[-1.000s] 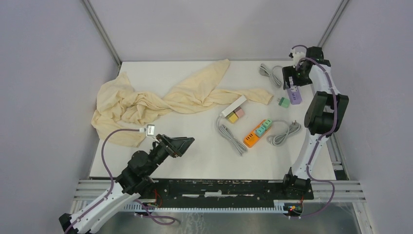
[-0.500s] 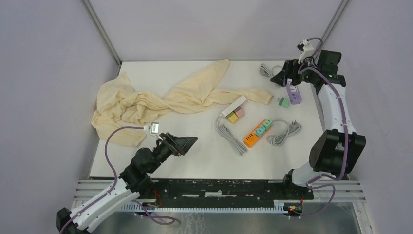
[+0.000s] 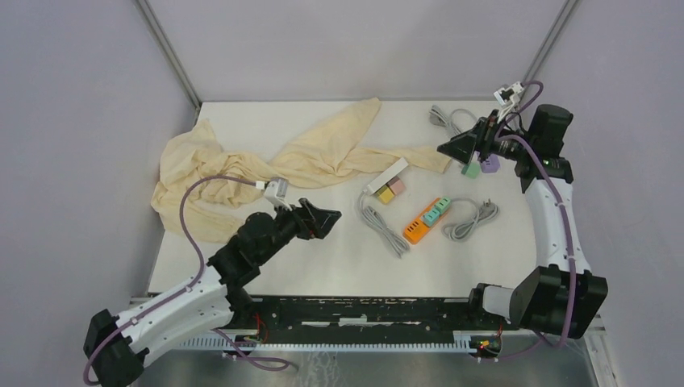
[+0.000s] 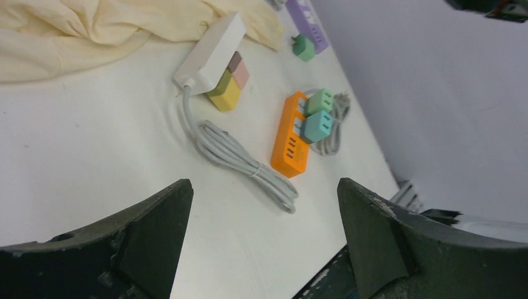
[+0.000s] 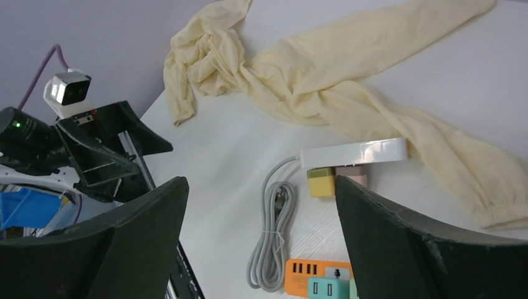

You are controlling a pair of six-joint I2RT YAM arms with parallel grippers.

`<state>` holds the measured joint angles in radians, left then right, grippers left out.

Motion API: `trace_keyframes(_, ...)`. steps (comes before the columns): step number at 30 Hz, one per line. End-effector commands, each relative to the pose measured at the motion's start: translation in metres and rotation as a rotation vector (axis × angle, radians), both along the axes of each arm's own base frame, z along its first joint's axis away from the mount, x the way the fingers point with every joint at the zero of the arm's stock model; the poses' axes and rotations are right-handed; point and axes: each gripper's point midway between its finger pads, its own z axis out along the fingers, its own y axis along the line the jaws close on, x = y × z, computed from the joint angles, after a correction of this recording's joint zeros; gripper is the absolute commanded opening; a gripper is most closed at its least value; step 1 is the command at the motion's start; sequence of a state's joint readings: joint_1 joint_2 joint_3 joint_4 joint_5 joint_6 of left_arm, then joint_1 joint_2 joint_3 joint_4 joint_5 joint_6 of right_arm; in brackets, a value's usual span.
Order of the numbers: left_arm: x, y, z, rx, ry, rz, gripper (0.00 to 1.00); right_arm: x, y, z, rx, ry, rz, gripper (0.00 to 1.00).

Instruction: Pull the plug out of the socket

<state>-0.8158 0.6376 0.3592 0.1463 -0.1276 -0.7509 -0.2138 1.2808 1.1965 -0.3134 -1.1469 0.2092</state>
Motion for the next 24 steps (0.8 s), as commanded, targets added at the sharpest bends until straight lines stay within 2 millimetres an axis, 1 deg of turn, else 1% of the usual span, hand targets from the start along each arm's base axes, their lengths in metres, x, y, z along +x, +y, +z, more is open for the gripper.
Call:
trace_keyframes(1,0.02,-0.014,-0.004,0.242,-0.073,-0.051,0.93,-0.019,0.011,0.009,0.04,-0.078,0.046,0.94)
trace_keyframes(5,0.045,-0.035,-0.022,0.438,-0.075,-0.109,0.93,-0.02,0.01,0.004,0.047,-0.095,0.019,0.95)
trace_keyframes(6,0.054,-0.041,-0.021,0.476,-0.078,-0.116,0.93,-0.019,0.01,0.004,0.049,-0.087,0.018,0.95)
trace_keyframes(7,0.059,-0.045,-0.031,0.528,-0.065,-0.131,0.92,-0.018,0.01,0.003,0.052,-0.075,0.015,0.95)
trace_keyframes(8,0.068,-0.052,-0.03,0.564,-0.066,-0.136,0.9,-0.018,0.01,0.002,0.053,-0.067,0.013,0.95)
trace_keyframes(9,0.075,-0.056,-0.033,0.603,-0.055,-0.145,0.89,-0.017,0.01,0.001,0.056,-0.056,0.013,0.95)
trace_keyframes(11,0.087,-0.067,-0.043,0.682,-0.039,-0.18,0.87,-0.017,0.01,-0.001,0.056,-0.047,0.009,0.95)
trace_keyframes(12,0.093,-0.073,-0.052,0.728,-0.032,-0.205,0.86,-0.016,0.01,-0.002,0.055,-0.045,0.007,0.95)
trace_keyframes(14,0.104,-0.081,-0.062,0.796,-0.03,-0.239,0.85,-0.016,0.01,-0.003,0.053,-0.038,0.006,0.95)
trace_keyframes(18,0.12,-0.092,-0.079,0.911,-0.03,-0.295,0.84,-0.016,0.01,-0.004,0.049,-0.026,0.006,0.95)
trace_keyframes(24,0.137,-0.101,-0.094,1.018,-0.033,-0.34,0.78,-0.016,0.01,-0.005,0.047,-0.024,0.004,0.95)
